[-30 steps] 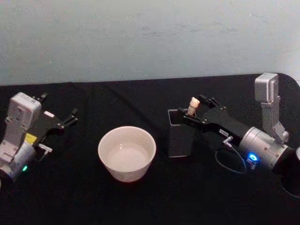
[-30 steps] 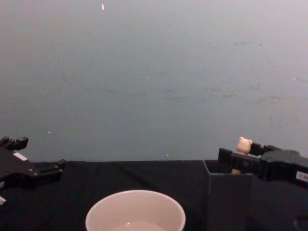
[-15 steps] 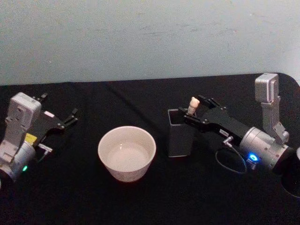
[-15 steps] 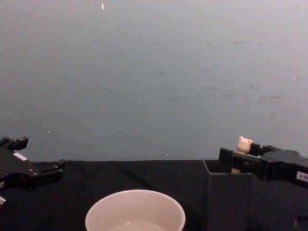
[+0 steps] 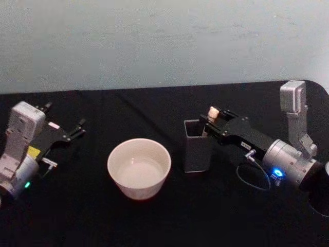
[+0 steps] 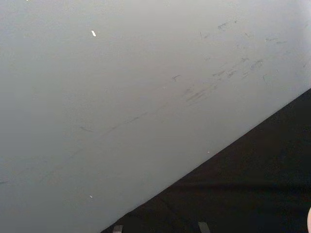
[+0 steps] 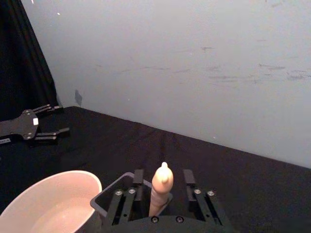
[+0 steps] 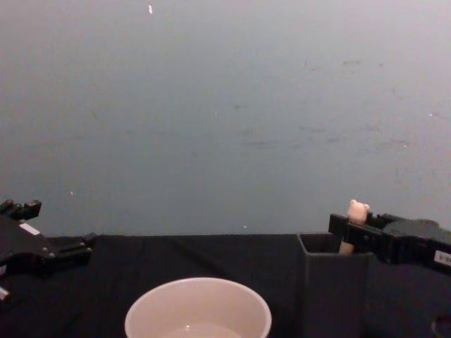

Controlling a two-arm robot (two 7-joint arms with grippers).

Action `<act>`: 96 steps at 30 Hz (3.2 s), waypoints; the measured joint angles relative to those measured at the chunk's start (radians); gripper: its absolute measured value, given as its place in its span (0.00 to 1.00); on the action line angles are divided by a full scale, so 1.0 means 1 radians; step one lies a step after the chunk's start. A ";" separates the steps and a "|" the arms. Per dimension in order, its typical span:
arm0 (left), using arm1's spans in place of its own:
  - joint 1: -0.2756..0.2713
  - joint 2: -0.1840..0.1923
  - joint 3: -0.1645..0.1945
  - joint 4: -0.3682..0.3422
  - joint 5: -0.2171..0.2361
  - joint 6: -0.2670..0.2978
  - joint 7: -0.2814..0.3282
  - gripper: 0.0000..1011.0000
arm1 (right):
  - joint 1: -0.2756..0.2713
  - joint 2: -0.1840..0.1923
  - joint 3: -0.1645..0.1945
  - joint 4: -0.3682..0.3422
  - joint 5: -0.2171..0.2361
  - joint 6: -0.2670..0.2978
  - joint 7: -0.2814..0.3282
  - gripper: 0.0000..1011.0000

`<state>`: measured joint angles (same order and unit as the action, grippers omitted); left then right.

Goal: Pick up the stirring spoon with one hand, stir inside the cup, then place it back in its original position.

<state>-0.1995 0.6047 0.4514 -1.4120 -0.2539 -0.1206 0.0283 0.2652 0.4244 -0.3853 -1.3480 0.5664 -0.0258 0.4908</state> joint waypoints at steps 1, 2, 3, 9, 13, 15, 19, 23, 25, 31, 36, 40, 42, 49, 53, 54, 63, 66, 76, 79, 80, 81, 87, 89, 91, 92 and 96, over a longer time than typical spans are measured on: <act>0.000 0.000 0.000 0.000 0.000 0.000 0.000 0.99 | 0.000 0.000 0.000 0.000 0.000 0.000 0.000 0.50; 0.000 0.000 0.000 0.000 0.000 0.000 0.000 0.99 | 0.000 0.000 0.000 0.000 0.000 0.000 0.000 0.47; 0.000 0.000 0.000 0.000 0.000 0.000 0.000 0.99 | 0.000 0.000 0.000 0.000 0.000 0.000 0.000 0.44; 0.000 0.000 0.000 0.000 0.000 0.000 0.000 0.99 | 0.000 0.000 0.000 0.000 0.001 0.000 0.001 0.24; 0.000 0.000 0.000 0.000 0.000 0.000 0.000 0.99 | 0.000 0.000 0.000 0.000 0.001 0.000 0.001 0.21; 0.000 0.000 0.000 0.000 0.000 0.000 0.000 0.99 | 0.000 0.000 0.000 0.000 0.001 0.000 0.001 0.21; 0.000 0.000 0.000 0.000 0.000 0.000 0.000 0.99 | 0.000 0.000 0.000 0.000 0.001 0.000 0.001 0.21; 0.000 0.000 0.000 0.000 0.000 0.000 0.000 0.99 | -0.001 0.000 0.001 -0.002 0.001 -0.001 0.004 0.21; 0.000 0.000 0.000 0.000 0.000 0.000 0.000 0.99 | -0.002 0.001 0.001 -0.005 -0.002 -0.003 0.008 0.21; 0.000 0.000 0.000 0.000 0.000 0.000 0.000 0.99 | 0.002 0.008 -0.003 -0.024 -0.018 -0.018 0.029 0.21; 0.000 0.000 0.000 0.000 0.000 0.000 0.000 0.99 | 0.009 0.015 -0.005 -0.038 -0.026 -0.028 0.046 0.21; 0.000 0.000 0.000 0.000 0.000 0.000 0.000 0.99 | 0.014 0.026 -0.006 -0.055 -0.034 -0.037 0.060 0.21; 0.000 0.000 0.000 0.000 0.000 0.000 0.000 0.99 | 0.015 0.030 -0.005 -0.063 -0.034 -0.040 0.064 0.21; 0.000 0.000 0.000 0.000 0.000 0.000 0.000 0.99 | 0.014 0.052 0.016 -0.111 -0.031 -0.061 0.075 0.21; 0.000 0.000 0.000 0.000 0.000 0.000 0.000 0.99 | 0.007 0.061 0.038 -0.147 -0.017 -0.081 0.076 0.21; 0.000 0.000 0.000 0.000 0.000 0.000 0.000 0.99 | 0.006 0.062 0.042 -0.152 -0.014 -0.084 0.076 0.21; 0.000 0.000 0.000 0.000 0.000 0.000 0.000 0.99 | 0.001 0.065 0.066 -0.190 0.002 -0.112 0.074 0.21; 0.000 0.000 0.000 0.000 0.000 0.000 0.000 0.99 | 0.008 0.061 0.065 -0.190 0.003 -0.118 0.077 0.21; 0.000 0.000 0.000 0.000 0.000 0.000 0.000 0.99 | 0.068 0.030 0.011 -0.148 -0.005 -0.144 0.135 0.21; 0.000 0.000 0.000 0.000 0.000 0.000 0.000 0.99 | 0.084 0.022 -0.006 -0.133 -0.008 -0.151 0.155 0.21; 0.000 0.000 0.000 0.000 0.000 0.000 0.000 0.99 | 0.096 0.016 -0.022 -0.120 -0.012 -0.155 0.171 0.21; 0.000 0.000 0.000 0.000 0.000 0.000 0.000 0.99 | 0.103 0.013 -0.031 -0.113 -0.015 -0.158 0.181 0.21; 0.000 0.000 0.000 0.000 0.000 0.000 0.000 0.99 | 0.137 -0.007 -0.088 -0.078 -0.026 -0.172 0.230 0.21; 0.000 0.000 0.000 0.000 0.000 0.000 0.000 0.99 | 0.146 -0.014 -0.108 -0.067 -0.031 -0.178 0.245 0.21; 0.000 0.000 0.000 0.000 0.000 0.000 0.000 0.99 | 0.151 -0.017 -0.118 -0.059 -0.033 -0.182 0.253 0.21; 0.000 0.000 0.000 0.000 0.000 0.000 0.000 0.99 | 0.157 -0.022 -0.132 -0.049 -0.037 -0.185 0.260 0.21; 0.000 0.000 0.000 0.000 0.000 0.000 0.000 0.99 | 0.170 -0.033 -0.159 -0.020 -0.052 -0.198 0.275 0.21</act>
<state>-0.1996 0.6047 0.4514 -1.4120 -0.2539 -0.1205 0.0283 0.4351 0.3917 -0.5446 -1.3677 0.5139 -0.2234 0.7657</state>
